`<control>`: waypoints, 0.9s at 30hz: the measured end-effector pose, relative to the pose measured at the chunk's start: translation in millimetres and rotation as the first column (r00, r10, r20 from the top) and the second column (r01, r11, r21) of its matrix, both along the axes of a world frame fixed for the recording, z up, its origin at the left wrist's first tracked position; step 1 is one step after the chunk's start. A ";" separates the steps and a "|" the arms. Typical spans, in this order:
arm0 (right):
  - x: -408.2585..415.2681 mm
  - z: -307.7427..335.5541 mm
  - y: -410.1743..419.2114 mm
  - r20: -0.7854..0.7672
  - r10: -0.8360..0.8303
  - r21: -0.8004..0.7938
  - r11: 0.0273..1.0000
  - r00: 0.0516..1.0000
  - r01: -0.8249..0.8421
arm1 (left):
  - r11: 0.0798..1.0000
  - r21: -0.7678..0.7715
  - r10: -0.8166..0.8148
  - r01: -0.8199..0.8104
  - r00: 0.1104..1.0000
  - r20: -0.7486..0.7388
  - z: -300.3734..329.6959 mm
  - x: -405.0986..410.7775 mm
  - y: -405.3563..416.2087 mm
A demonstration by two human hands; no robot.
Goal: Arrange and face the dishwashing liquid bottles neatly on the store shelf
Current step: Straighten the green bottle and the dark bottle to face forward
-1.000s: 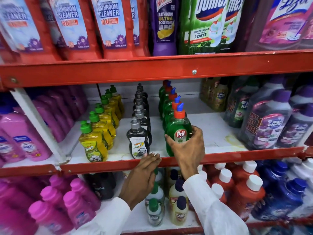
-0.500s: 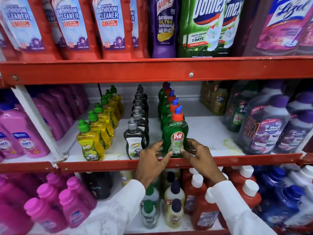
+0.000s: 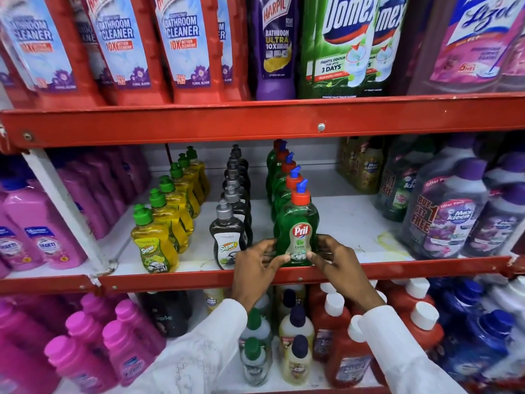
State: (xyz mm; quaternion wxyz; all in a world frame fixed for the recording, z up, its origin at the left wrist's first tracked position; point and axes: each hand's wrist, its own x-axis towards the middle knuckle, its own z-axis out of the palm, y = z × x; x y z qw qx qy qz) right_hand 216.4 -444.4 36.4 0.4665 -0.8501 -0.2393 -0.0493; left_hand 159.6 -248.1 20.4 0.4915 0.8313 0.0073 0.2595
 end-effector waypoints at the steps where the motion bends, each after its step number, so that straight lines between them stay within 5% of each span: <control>1: -1.1 0.3 0.5 -0.006 -0.005 0.003 1.000 1.000 0.005 | 1.000 -0.002 -0.012 0.012 1.000 -0.004 1.2 -0.7 0.3; 5: -16.3 -1.9 5.6 -0.001 -0.145 0.137 0.980 0.989 0.144 | 0.996 -0.033 -0.080 0.079 0.996 -0.028 12.4 -19.0 -1.4; 10: -68.2 -0.1 26.7 0.346 -0.381 0.420 0.880 0.857 0.222 | 0.990 -0.060 0.138 -0.128 0.969 0.206 26.0 -75.4 26.0; 14: -85.9 1.6 74.7 0.341 -0.117 0.219 0.975 0.933 0.043 | 0.938 -0.176 0.331 -0.298 0.922 0.199 25.8 -81.8 81.7; 19: -64.7 6.9 121.6 0.142 0.040 -0.005 0.999 0.989 -0.039 | 0.994 -0.100 0.034 -0.048 0.989 -0.143 18.2 -51.9 113.9; 27: -53.4 2.1 127.5 0.076 -0.019 -0.063 0.998 0.997 0.024 | 0.995 -0.086 -0.062 0.053 0.992 -0.107 11.4 -42.4 113.6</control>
